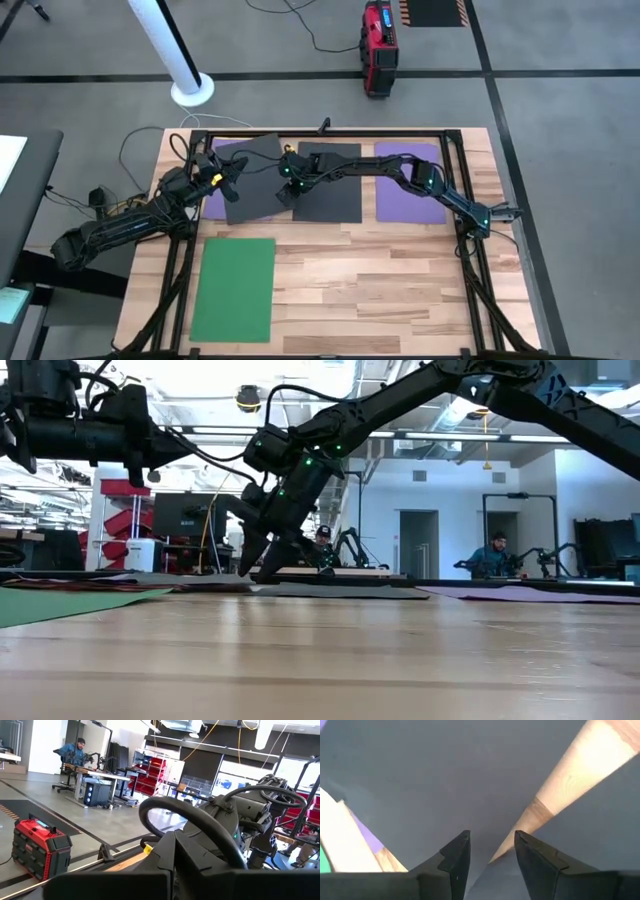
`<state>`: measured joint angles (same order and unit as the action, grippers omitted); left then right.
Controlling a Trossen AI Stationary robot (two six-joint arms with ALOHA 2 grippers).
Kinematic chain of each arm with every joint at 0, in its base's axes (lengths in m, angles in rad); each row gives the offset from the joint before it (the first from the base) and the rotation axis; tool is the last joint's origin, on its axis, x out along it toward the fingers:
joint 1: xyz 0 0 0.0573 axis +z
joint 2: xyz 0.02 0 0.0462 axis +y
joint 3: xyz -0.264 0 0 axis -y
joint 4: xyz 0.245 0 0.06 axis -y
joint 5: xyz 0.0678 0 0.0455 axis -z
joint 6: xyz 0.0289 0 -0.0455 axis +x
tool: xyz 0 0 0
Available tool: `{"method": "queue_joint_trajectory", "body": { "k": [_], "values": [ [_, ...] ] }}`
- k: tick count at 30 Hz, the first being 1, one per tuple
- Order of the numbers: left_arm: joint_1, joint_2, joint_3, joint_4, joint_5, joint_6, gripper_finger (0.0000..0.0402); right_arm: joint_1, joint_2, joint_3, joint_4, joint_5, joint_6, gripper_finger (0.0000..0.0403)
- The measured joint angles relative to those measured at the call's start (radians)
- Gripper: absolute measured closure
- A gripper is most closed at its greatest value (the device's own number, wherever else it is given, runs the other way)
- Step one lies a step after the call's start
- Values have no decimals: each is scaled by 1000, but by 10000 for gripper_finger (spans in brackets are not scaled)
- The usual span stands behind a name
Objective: Organize paper
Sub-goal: Stack the left black paper on the other black paper
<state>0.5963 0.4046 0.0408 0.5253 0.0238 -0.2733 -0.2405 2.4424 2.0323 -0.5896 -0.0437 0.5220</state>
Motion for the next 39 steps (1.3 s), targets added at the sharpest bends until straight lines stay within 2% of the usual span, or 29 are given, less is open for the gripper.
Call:
{"method": "queue_joint_trajectory", "body": {
  "k": [12,30,34,39],
  "values": [
    [0,0,0,-4,0,0,401,0,0,0,-5,0,2,278],
    [0,0,0,-9,6,9,401,0,42,-3,48,-65,5,283],
    [0,0,0,-12,6,12,401,-5,41,-4,48,-64,4,305],
    [0,0,0,-12,6,11,402,-5,41,-5,48,-51,-23,364]
  ]
}}
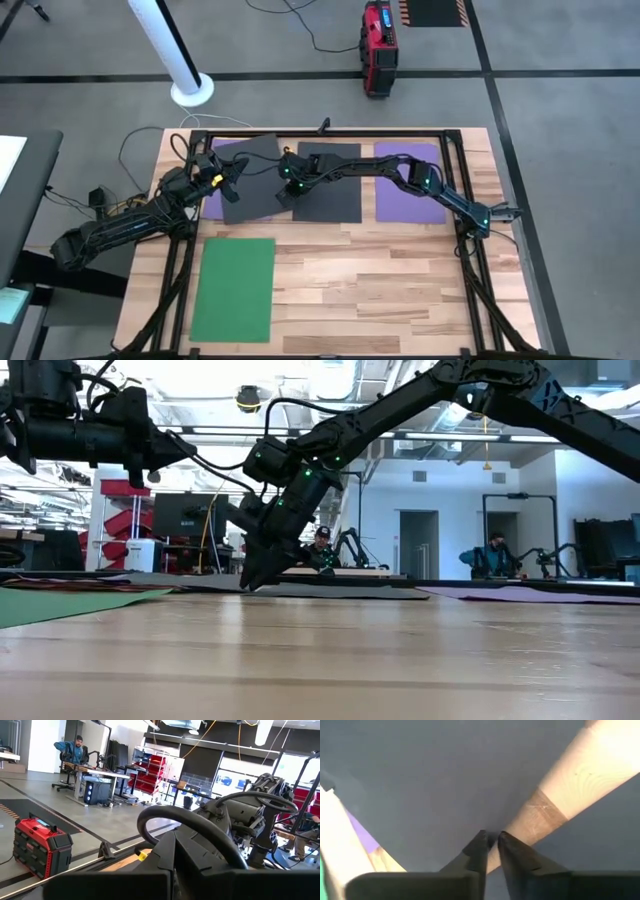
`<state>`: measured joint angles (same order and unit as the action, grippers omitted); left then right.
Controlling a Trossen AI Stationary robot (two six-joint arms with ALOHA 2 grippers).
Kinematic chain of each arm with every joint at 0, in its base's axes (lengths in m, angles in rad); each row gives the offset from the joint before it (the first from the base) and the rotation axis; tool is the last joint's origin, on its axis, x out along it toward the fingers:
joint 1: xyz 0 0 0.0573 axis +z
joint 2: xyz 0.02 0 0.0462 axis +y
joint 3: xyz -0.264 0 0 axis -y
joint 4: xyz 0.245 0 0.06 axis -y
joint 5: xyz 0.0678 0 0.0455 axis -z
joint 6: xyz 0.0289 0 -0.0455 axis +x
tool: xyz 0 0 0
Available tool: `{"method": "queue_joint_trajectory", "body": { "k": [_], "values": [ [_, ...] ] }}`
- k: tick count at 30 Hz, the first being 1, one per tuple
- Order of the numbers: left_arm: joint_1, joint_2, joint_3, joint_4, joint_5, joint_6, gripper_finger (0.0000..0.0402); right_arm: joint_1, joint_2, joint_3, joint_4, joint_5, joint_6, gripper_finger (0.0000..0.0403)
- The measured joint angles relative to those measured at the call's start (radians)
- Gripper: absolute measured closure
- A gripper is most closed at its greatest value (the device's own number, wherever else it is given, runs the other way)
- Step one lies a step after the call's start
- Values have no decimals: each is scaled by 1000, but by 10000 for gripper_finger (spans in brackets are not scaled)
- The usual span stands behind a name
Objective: Organize paper
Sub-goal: Stack the left black paper on the other black paper
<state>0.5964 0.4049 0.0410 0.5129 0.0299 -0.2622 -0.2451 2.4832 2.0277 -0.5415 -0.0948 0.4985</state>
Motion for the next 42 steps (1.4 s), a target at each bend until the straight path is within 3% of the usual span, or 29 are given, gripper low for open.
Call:
{"method": "queue_joint_trajectory", "body": {
  "k": [4,42],
  "values": [
    [0,0,0,0,0,0,402,0,1,0,4,16,-22,397],
    [0,0,0,-10,1,-4,401,1,-89,-1,-82,96,-55,403]
  ]
}}
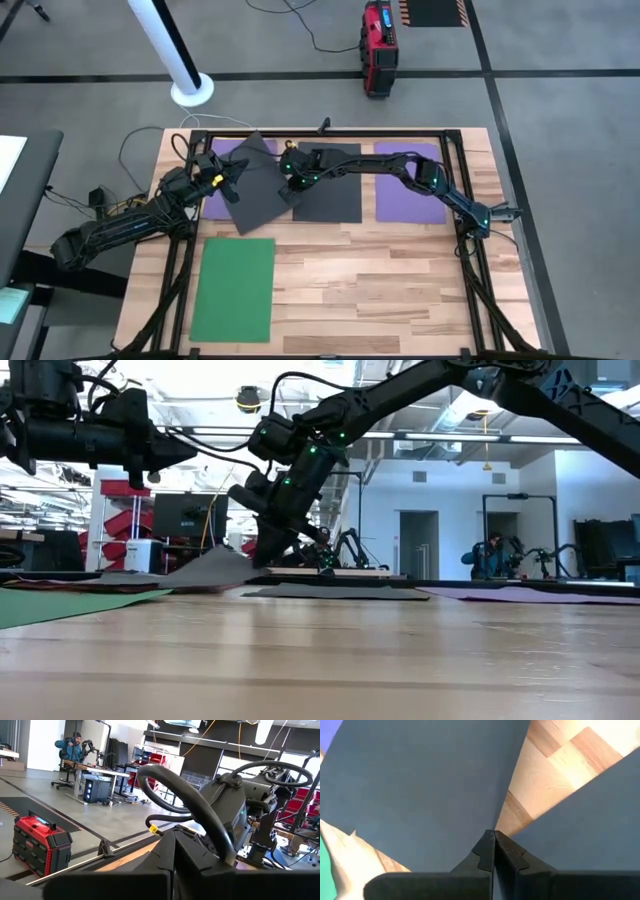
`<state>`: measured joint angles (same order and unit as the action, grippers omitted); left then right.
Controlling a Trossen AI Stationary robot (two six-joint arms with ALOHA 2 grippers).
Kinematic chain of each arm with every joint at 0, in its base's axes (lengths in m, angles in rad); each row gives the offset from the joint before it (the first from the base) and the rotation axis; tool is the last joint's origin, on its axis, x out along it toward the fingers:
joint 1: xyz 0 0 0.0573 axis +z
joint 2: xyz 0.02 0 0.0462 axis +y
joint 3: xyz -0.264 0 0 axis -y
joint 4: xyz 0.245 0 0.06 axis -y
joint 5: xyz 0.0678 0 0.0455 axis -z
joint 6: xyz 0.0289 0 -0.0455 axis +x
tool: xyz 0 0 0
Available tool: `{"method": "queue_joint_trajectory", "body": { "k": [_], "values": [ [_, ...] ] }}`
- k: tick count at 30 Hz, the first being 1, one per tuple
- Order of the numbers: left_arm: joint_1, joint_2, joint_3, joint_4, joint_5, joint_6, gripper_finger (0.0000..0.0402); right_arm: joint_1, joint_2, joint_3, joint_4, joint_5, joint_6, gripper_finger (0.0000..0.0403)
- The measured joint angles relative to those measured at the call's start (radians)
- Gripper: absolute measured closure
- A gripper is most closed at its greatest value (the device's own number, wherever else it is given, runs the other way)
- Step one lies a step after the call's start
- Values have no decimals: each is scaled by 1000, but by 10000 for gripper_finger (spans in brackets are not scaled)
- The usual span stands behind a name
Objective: Organize paper
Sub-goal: Stack the left black paper on the other black paper
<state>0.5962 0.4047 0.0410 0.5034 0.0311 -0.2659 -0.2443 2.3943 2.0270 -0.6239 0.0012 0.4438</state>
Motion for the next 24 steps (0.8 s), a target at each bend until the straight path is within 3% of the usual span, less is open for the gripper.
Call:
{"method": "queue_joint_trajectory", "body": {
  "k": [24],
  "values": [
    [0,0,0,-10,15,-4,401,-27,-55,1,-140,103,-34,403]
  ]
}}
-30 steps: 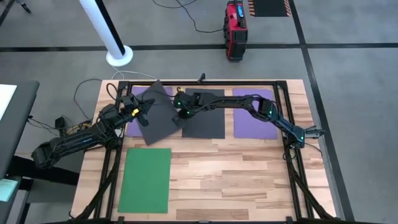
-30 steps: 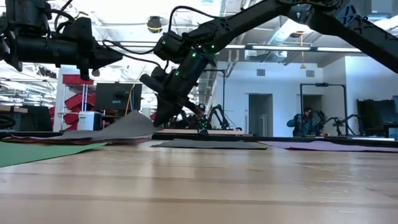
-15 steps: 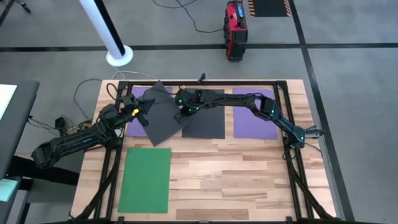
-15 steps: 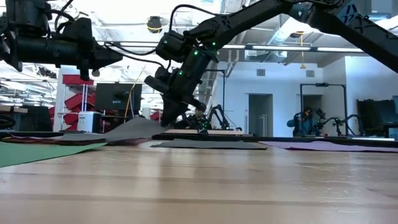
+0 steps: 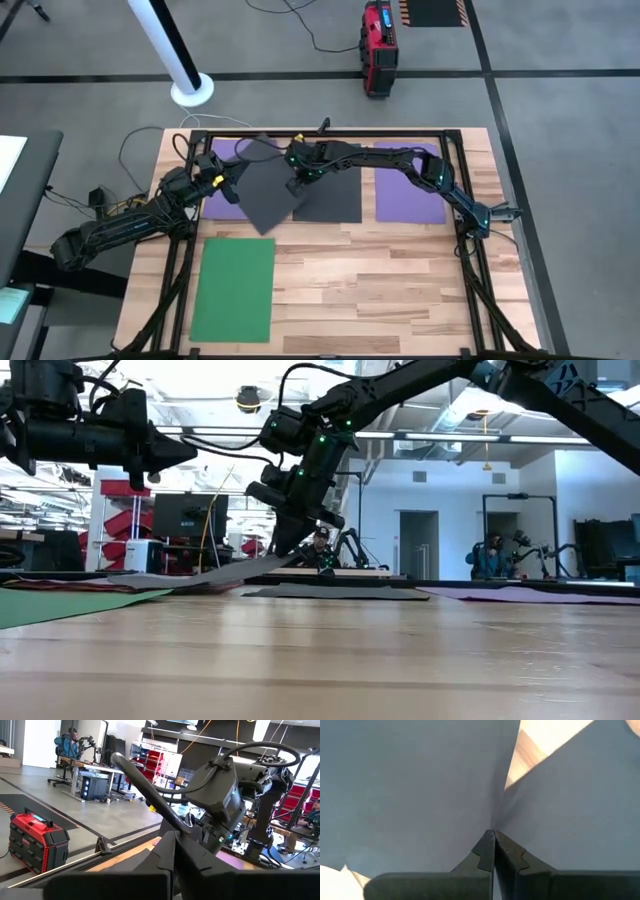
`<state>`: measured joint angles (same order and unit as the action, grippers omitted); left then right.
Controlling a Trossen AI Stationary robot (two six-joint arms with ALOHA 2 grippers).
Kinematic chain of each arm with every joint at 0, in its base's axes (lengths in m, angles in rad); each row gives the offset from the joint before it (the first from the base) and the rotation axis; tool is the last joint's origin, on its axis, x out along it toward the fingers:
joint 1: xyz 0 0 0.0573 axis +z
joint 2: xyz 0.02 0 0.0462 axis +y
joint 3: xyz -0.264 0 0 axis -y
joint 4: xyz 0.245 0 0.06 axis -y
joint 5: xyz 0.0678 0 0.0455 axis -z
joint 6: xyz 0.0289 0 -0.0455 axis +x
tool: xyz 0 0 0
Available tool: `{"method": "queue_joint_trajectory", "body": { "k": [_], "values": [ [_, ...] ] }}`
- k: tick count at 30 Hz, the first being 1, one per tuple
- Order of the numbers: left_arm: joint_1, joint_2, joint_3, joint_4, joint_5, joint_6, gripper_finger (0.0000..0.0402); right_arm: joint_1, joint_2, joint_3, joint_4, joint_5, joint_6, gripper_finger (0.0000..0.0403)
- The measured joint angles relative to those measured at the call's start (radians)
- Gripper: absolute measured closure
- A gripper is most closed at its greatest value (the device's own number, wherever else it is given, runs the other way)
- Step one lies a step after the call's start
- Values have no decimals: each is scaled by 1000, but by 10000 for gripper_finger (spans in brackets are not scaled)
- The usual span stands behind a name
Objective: Organize paper
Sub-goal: Stack the left black paper on the other black paper
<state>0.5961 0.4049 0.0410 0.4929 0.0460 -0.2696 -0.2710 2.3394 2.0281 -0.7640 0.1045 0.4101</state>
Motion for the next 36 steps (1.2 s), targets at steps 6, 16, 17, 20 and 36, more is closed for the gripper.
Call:
{"method": "queue_joint_trajectory", "body": {
  "k": [6,16,17,20,36],
  "values": [
    [0,0,0,-6,-1,0,401,-6,0,0,-47,6,0,403],
    [0,0,0,-11,-3,0,401,-14,0,0,-89,30,-1,403],
    [0,0,0,-11,-3,0,401,-14,1,0,-88,30,-2,403],
    [0,0,0,-11,-3,0,402,-14,-7,-1,-95,34,-21,403],
    [0,0,0,-10,-1,-3,401,0,-39,0,-103,60,-68,403]
  ]
}}
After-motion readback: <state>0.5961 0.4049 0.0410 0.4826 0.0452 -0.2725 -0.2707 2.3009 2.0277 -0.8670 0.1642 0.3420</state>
